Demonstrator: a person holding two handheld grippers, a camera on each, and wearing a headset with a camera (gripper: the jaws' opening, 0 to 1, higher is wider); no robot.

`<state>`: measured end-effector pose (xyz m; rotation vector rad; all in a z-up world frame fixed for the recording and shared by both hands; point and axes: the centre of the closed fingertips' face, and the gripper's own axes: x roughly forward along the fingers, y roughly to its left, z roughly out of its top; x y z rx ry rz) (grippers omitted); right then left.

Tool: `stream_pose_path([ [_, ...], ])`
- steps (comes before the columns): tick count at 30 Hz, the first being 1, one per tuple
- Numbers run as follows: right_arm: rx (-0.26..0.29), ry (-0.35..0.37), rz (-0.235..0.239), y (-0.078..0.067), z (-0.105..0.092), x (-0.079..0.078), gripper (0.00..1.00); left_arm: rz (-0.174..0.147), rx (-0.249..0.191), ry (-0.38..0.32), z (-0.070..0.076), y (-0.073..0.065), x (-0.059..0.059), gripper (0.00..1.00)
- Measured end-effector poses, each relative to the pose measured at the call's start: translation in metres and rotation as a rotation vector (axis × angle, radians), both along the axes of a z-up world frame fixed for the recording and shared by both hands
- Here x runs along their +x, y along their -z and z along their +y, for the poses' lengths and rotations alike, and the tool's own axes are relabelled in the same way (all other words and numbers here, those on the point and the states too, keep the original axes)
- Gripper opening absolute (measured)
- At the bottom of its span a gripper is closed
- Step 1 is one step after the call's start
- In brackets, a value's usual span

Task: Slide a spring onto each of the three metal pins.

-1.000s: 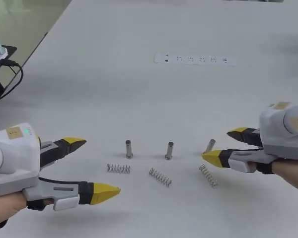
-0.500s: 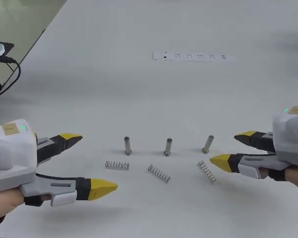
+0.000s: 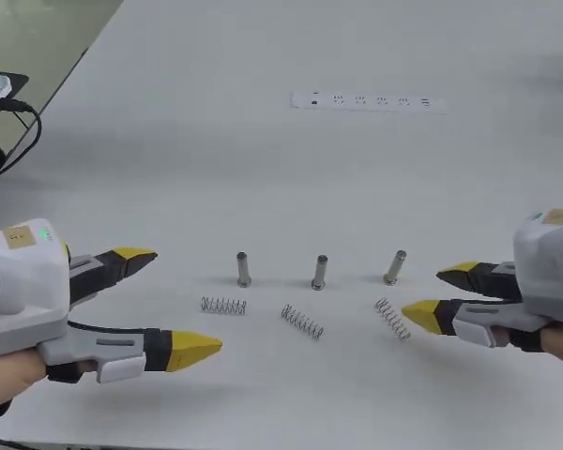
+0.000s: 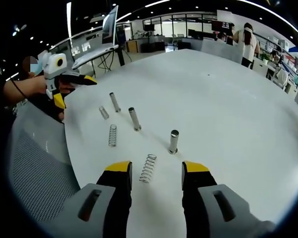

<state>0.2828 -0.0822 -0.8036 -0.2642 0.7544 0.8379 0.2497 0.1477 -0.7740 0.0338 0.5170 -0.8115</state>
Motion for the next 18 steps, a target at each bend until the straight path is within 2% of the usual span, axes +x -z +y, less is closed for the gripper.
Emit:
stream_pose_path([
  [18,-0.091,-0.065,0.077,0.029,0.014,-0.010,0.22,0.009,-0.002,-0.003,0.000,0.003,-0.005,0.82],
])
